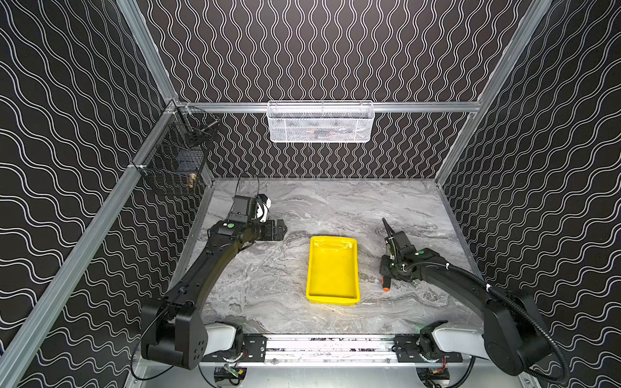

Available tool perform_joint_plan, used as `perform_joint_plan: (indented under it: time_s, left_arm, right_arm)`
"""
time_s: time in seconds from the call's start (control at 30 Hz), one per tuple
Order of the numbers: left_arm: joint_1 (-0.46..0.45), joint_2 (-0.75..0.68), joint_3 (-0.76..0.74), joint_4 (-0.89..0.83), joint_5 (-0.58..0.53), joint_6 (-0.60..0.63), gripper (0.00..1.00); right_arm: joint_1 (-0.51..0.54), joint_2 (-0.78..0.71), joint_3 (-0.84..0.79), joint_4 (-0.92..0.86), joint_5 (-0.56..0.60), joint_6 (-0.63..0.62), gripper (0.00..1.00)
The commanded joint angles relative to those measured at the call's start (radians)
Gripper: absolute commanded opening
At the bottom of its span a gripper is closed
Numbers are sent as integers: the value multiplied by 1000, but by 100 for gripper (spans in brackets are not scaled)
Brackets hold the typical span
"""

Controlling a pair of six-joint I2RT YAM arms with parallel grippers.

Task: Put the screwdriver in the bin
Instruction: 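Lift the screwdriver with the right gripper off the table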

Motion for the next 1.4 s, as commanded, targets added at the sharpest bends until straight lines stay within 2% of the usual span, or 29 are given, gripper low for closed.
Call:
perform_joint_plan:
  time_s: [0.0,0.17,0.57,0.8,1.17,1.37]
  left_arm:
    - [-1,-6,3,-7,-2,14,99]
    - [-1,-10,4,-3,15,12,99]
    - [1,-8,19,-7,35,20,99]
    - [0,-12,16,-6,42,19,99]
    - [1,-14,17,-3,40,19,99]
    - [9,-8,25,4,59,17,99]
  right_arm:
    - [-25,-14,15,-44,-27,-37,10]
    - [-55,-46,44,-88,-22,-73,10]
    - [-56,-106,159,-211,1,-149,11]
    - [-44,-119,213,-248,-27,-163,10]
    - [52,-99,340,-250,-47,-138,10]
    - [163,-31,391,-207,-43,-120,9]
